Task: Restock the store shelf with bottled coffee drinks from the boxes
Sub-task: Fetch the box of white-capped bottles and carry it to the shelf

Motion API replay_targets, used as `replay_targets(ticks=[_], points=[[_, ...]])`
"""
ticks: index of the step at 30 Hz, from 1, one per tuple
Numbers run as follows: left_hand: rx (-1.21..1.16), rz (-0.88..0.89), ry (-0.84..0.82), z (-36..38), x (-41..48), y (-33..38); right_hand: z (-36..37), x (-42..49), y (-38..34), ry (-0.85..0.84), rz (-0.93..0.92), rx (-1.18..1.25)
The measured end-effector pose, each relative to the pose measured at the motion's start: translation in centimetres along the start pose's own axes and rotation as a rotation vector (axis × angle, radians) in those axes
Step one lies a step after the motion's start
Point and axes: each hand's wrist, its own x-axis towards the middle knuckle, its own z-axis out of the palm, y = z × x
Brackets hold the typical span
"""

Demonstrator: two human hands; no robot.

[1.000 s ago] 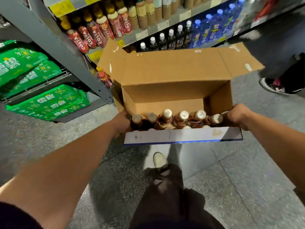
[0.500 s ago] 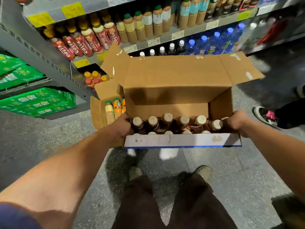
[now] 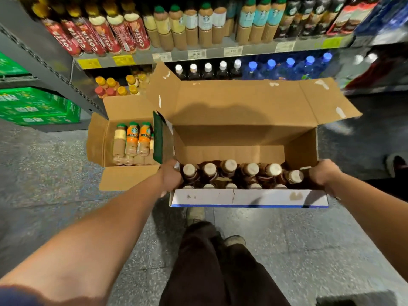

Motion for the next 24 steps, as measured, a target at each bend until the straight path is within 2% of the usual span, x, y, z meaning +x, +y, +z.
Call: replay_targets(ticks=[4,7,9,15,18,20,24], points=[[-0.011,-0.037,0.062,1.4,2.1,1.0,0.1,2.1,0.6,-0.024,0.048,0.031],[-0.101,-0.039,0.017,2.0,3.5,1.8,0.5,4.2,0.7,-0.038,0.054,0.035],[-0.068,-0.043,-0.009,2.1,4.7,1.8,1.0,5.4,0.5,-0.052,0.045,0.030],[-0.105,-0.111,0.107,3.5,9.1,1.0,2.5,11.2,-2.3,-0.065,-0.091,-0.004],[0.000,-0.096,0.139,3.9,11.6,0.3,3.6,14.2,-3.7,-0.061,-0.126,-0.035],[-0.120,-0.122,0.131,3.9,13.7,-0.6,4.6,16.1,-4.6,-0.076,-0.134,-0.033],[-0.157,-0.058,0.130,3.8,17.8,-1.9,7.4,19.8,-6.2,-0.090,-0.140,0.017]])
